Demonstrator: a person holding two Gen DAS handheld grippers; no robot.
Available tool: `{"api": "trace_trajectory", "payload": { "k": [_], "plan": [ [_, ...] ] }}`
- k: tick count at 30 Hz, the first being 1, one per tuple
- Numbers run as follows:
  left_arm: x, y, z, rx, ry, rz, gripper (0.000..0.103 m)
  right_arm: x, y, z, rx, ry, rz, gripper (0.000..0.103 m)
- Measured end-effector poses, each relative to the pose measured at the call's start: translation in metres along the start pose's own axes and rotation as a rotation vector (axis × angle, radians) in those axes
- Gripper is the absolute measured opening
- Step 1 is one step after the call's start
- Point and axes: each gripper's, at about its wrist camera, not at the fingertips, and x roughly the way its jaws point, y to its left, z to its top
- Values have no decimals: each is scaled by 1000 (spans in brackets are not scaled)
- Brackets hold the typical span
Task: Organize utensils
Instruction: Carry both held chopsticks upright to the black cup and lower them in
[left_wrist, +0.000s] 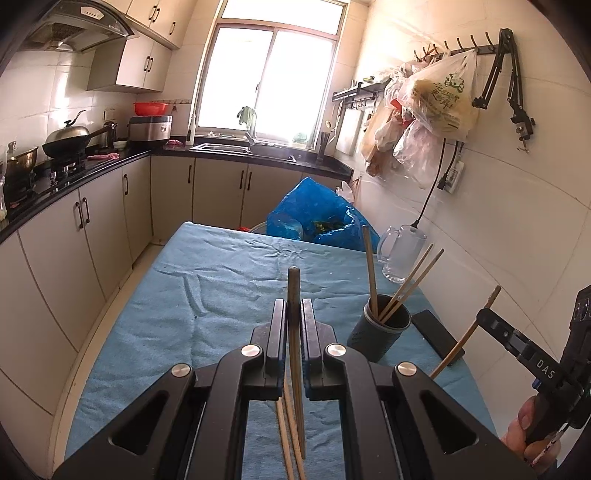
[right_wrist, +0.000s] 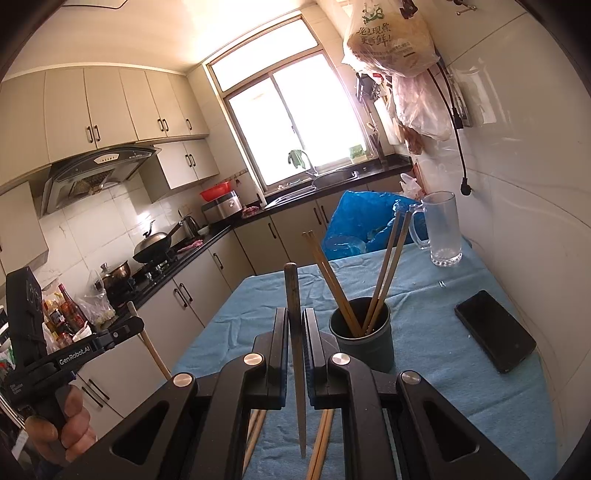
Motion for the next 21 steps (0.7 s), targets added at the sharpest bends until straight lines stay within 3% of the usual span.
{"api": "trace_trajectory", "payload": {
  "k": [21],
  "plan": [
    [10,-34,15,56,21,-33,6,-18,-13,12,27,-42,8,8]
  ]
}}
